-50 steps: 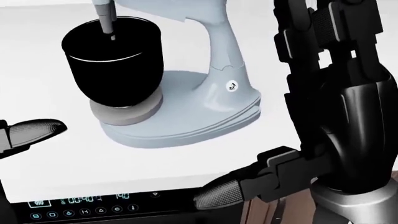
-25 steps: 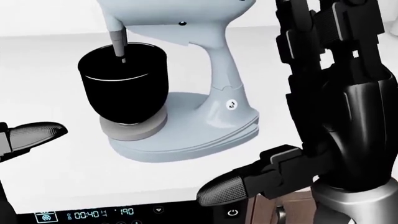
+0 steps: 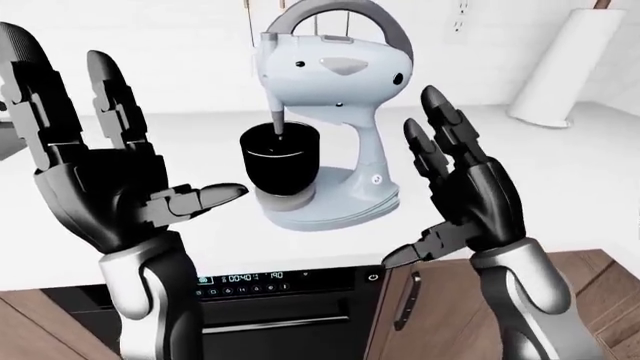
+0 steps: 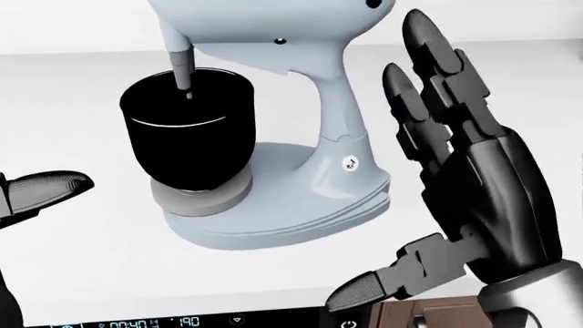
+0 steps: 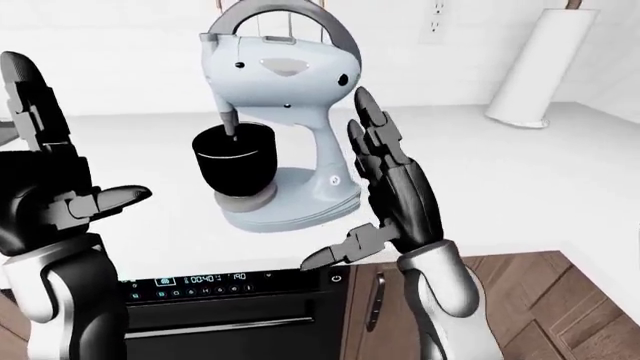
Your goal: Open the stand mixer head.
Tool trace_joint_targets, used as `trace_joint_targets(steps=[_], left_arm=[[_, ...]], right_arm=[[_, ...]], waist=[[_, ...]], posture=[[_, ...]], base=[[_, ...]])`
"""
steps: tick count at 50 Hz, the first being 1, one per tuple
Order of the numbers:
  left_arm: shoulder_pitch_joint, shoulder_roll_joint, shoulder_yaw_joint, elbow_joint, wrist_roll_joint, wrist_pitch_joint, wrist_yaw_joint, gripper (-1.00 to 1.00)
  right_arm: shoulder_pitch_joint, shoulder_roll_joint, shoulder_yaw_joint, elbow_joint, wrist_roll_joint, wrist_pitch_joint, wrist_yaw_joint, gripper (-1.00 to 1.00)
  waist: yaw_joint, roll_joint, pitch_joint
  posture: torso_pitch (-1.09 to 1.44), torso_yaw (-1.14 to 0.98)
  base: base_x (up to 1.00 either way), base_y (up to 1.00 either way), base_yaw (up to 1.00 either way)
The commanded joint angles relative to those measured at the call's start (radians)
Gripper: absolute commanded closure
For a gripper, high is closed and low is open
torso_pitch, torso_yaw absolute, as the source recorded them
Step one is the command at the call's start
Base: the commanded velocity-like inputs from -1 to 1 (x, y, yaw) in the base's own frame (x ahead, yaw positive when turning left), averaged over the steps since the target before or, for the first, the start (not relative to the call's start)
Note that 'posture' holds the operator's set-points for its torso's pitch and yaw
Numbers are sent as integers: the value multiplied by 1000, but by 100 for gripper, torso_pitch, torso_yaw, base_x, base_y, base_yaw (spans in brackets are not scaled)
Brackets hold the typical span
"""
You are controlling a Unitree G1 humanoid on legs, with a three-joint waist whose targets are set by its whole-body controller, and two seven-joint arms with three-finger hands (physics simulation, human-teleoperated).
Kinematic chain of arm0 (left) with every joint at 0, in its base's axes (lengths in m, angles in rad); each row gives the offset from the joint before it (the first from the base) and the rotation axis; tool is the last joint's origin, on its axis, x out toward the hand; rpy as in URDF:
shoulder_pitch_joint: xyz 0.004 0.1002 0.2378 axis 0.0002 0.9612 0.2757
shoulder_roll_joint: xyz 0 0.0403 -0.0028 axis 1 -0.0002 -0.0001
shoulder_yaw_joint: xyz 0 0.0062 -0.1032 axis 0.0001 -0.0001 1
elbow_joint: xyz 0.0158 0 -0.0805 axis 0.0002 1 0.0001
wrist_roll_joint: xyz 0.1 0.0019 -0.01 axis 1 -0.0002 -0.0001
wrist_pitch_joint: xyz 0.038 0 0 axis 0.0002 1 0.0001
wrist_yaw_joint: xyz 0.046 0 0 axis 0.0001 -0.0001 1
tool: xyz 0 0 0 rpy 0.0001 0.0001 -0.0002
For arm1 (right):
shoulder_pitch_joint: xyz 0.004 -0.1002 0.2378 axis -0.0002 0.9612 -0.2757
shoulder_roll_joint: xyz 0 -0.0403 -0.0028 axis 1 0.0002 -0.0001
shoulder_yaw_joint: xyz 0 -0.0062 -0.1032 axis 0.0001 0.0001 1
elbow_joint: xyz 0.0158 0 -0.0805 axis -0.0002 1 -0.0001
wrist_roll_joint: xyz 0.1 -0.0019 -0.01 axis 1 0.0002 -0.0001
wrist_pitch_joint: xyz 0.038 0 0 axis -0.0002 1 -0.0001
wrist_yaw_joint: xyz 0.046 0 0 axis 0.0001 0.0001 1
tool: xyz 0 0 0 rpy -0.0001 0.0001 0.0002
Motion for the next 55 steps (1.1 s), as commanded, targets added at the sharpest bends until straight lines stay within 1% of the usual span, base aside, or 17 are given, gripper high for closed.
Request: trace_joint_targets(steps=[1, 5, 10, 12, 14, 18, 21, 23, 25, 29, 33, 41, 45, 51, 55], left_arm=[[-19, 4, -4, -25, 4, -17, -6, -100], [-26, 3, -10, -38, 4, -2, 4, -100], [-22, 4, -3, -38, 0, -4, 2, -100], [-20, 4, -5, -40, 1, -4, 3, -100], [-17, 2, -5, -45, 0, -2, 5, -100], [-17, 3, -3, -45, 0, -2, 6, -100], [-15, 4, -1, -44, -1, -4, 7, -100], [-14, 4, -1, -43, -1, -4, 6, -100], [-14, 5, 0, -51, -3, 1, 9, -100], [-9, 3, 0, -52, -4, -2, 8, -100], [-8, 4, 2, -56, -6, 0, 9, -100], [-8, 6, 6, -55, -5, -1, 11, -100], [-10, 7, 7, -53, -6, -2, 12, -100], [-14, 11, 10, -52, -8, -1, 13, -100], [-17, 13, 12, -50, -8, -1, 14, -100]], right_arm=[[-28, -4, -6, -33, -13, 4, 27, -100], [-30, -24, -13, -53, -33, 48, 83, -100], [-34, -44, -26, -90, -55, 111, 152, -100], [-45, -43, -34, -88, -60, 128, 169, -100], [-50, -53, -31, -99, -68, 156, 193, -100], [-59, -61, -34, -93, -102, 163, 226, -100], [-67, -69, -37, -106, -117, 192, 255, -100], [-65, -78, -34, -99, -145, 176, 271, -100], [-67, -70, -45, -105, -149, 205, 279, -100], [-74, -93, -53, -140, -165, 244, 329, -100], [-85, -99, -58, -150, -180, 262, 356, -100], [-83, -106, -41, -144, -217, 264, 417, -100], [-88, -120, -36, -132, -240, 273, 467, -100], [-98, -118, -42, -105, -264, 260, 500, -100], [-115, -117, -39, -99, -267, 280, 519, -100]], waist=[[0, 1, -8], [-1, 1, -9], [-2, 0, -8], [-2, 0, -7], [-3, 1, -6], [-3, 1, -5], [-3, 1, -5], [-2, 1, -4], [-2, 1, -3], [-1, 0, -3], [-2, 1, -2], [-4, 1, -2], [-5, 2, -2], [-6, 3, -2], [-6, 4, -3]], posture=[[-24, 0], [-24, 0], [-24, 0], [-24, 0], [-24, 0], [-24, 0], [-24, 0], [-24, 0], [-24, 0], [-24, 0], [-24, 0], [-24, 0], [-24, 0], [-24, 0], [-24, 0]], base=[[0, 0, 0], [0, 0, 0], [0, 0, 0], [0, 0, 0], [0, 0, 0], [0, 0, 0], [0, 0, 0], [0, 0, 0], [0, 0, 0], [0, 0, 0], [0, 0, 0], [0, 0, 0], [0, 0, 0], [0, 0, 0], [0, 0, 0]])
